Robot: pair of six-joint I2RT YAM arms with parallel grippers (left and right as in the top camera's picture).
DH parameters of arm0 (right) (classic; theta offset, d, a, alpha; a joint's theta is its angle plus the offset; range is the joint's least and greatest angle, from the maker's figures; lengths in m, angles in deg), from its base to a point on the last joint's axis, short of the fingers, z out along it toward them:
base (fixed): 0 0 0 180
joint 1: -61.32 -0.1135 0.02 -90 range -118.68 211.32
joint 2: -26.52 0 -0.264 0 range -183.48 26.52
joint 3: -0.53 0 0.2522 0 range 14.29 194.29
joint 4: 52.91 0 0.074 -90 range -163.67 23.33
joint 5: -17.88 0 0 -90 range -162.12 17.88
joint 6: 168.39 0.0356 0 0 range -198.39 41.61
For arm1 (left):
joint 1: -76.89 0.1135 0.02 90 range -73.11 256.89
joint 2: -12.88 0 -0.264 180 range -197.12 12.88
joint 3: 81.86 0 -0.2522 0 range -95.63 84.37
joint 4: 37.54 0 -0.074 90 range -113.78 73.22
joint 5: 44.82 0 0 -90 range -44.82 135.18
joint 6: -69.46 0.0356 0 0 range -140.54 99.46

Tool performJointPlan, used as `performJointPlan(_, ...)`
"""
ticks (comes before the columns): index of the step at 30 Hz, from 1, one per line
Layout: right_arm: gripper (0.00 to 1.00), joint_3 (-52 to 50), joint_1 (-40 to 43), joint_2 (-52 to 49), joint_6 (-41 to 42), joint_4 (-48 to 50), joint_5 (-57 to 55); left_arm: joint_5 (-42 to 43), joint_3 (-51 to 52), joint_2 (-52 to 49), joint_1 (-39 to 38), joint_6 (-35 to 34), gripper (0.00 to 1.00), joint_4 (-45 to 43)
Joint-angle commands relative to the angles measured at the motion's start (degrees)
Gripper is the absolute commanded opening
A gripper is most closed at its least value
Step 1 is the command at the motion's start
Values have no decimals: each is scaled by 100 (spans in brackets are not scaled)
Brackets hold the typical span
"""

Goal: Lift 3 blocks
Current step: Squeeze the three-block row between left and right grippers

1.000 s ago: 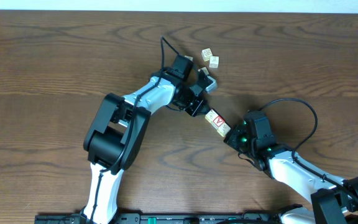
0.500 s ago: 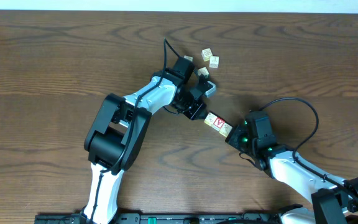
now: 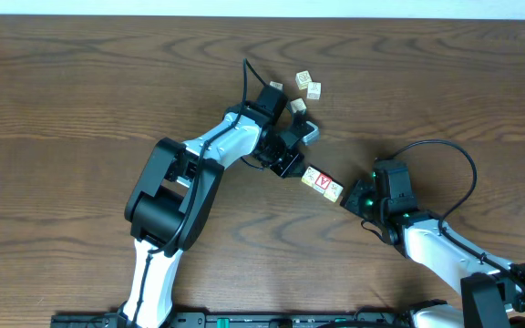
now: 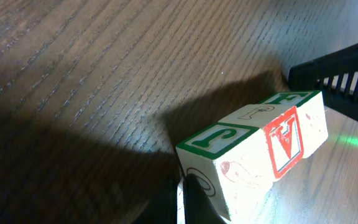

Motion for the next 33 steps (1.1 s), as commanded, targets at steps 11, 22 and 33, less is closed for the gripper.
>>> performJointPlan(11,1,-35,55,-39,-144,127,605,55,-68,-98,-17,118,7,31)
performJointPlan(22,2,-35,57,-42,-175,420,667,55,-66,-98,-17,118,7,151)
performJointPlan(33,4,-35,149,-55,-411,380,345,59,-61,-98,-20,118,7,439)
